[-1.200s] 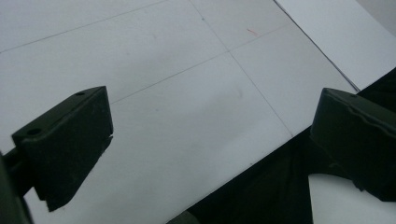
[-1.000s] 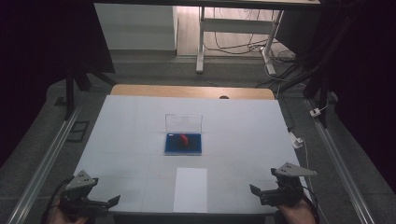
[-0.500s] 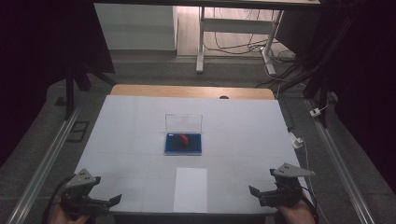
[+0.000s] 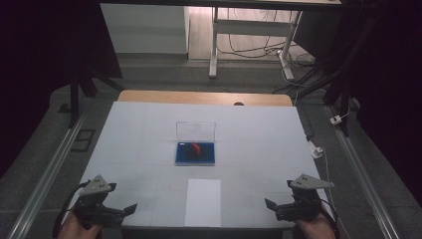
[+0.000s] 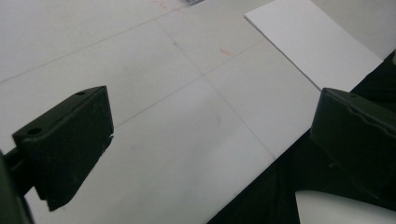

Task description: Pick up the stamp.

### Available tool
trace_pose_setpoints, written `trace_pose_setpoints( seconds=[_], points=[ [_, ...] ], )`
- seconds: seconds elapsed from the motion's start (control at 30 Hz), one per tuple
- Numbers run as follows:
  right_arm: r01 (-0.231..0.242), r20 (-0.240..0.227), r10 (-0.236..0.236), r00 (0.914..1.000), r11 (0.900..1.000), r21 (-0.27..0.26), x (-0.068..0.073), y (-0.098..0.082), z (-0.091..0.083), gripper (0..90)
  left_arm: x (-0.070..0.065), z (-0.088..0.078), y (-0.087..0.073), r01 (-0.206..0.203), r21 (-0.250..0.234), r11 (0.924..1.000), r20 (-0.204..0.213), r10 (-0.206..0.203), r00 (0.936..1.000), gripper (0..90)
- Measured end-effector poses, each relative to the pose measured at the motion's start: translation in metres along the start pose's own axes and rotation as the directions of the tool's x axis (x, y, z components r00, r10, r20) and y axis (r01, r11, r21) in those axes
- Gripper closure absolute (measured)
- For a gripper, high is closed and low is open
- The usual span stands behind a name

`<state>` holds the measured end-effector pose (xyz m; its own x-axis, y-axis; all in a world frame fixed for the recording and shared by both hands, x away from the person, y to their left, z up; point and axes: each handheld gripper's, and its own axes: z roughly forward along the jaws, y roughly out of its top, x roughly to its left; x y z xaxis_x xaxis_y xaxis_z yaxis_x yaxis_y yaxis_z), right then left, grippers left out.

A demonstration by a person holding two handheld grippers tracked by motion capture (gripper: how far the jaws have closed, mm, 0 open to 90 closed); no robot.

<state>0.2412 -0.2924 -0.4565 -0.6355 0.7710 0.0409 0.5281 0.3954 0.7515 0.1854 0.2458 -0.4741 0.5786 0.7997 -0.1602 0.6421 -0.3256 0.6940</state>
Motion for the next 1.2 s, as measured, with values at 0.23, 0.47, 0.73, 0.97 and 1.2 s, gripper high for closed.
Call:
trace_pose_setpoints(
  seconds=[0.23, 0.47, 0.73, 0.97, 1.2],
  points=[
    [0.004, -0.002, -0.004, 1.0, 1.0, 0.001, 0.0, 0.0, 0.0, 0.0, -0.001, 0.01, 0.008, -0.05, 0.0, 0.9988, 0.027, 0.05, 0.9984, 0.0],
    [0.014, -0.004, -0.014, 0.9999, 1.0, 0.005, 0.001, 0.0, 0.0, 0.0, 0.0, 0.022, 0.016, -0.06, -0.015, 0.9981, 0.033, 0.06, 0.9976, 0.0],
    [0.015, -0.008, -0.015, 0.9999, 1.0, 0.005, 0.001, 0.0, 0.0, 0.0, 0.004, 0.031, 0.029, -0.049, -0.03, 0.9984, 0.046, 0.05, 0.9977, 0.0],
    [0.018, -0.009, -0.018, 0.9998, 1.0, 0.008, 0.001, 0.0, 0.0, 0.0, 0.005, 0.04, 0.043, -0.067, -0.042, 0.9969, 0.046, 0.069, 0.9965, 0.0],
    [0.019, -0.01, -0.019, 0.9998, 1.0, 0.009, 0.001, 0.0, 0.0, 0.0, 0.007, 0.052, 0.056, -0.088, -0.035, 0.9955, 0.043, 0.089, 0.9951, 0.0]
  ],
)
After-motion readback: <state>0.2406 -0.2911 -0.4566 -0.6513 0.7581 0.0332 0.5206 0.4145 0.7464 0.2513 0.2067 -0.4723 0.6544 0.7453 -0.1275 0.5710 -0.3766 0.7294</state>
